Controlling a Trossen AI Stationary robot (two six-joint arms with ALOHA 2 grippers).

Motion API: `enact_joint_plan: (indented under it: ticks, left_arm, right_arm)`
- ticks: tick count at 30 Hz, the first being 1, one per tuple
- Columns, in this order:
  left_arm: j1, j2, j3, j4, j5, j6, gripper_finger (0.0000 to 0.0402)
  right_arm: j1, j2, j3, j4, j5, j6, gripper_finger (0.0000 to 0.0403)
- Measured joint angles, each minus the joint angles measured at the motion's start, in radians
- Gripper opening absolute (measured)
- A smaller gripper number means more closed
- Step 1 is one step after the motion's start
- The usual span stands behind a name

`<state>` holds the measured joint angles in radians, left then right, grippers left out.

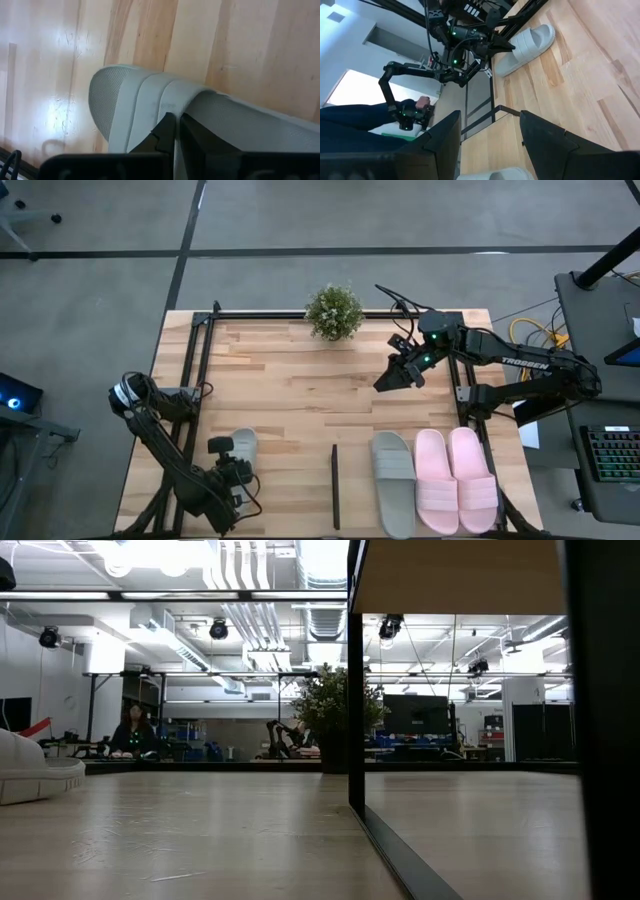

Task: Pick and place slides into the shelf
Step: Put the gray slide on the shelf

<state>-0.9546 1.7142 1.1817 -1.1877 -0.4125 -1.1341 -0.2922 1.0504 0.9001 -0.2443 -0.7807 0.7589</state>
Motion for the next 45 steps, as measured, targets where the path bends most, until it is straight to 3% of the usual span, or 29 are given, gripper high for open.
enact_joint_plan:
  ticks: [14, 28, 37, 45]
  left_arm:
    - [0.096, 0.000, 0.125, -0.075, -0.047, 0.148, 0.0000]
    - [0.189, 0.000, 0.267, -0.212, -0.143, 0.156, 0.0000]
    - [0.271, 0.000, 0.396, -0.238, -0.194, 0.303, 0.0000]
    - [0.357, 0.000, 0.537, -0.238, -0.264, 0.478, 0.0000]
  right_arm:
    - [0.000, 0.000, -0.003, -0.006, -0.001, -0.002, 0.0194]
    - [0.000, 0.064, -0.024, -0.013, -0.013, 0.043, 0.0194]
    - [-0.001, 0.096, -0.024, 0.014, -0.014, 0.092, 0.0194]
    - [-0.001, 0.099, -0.024, 0.190, -0.011, 0.208, 0.0194]
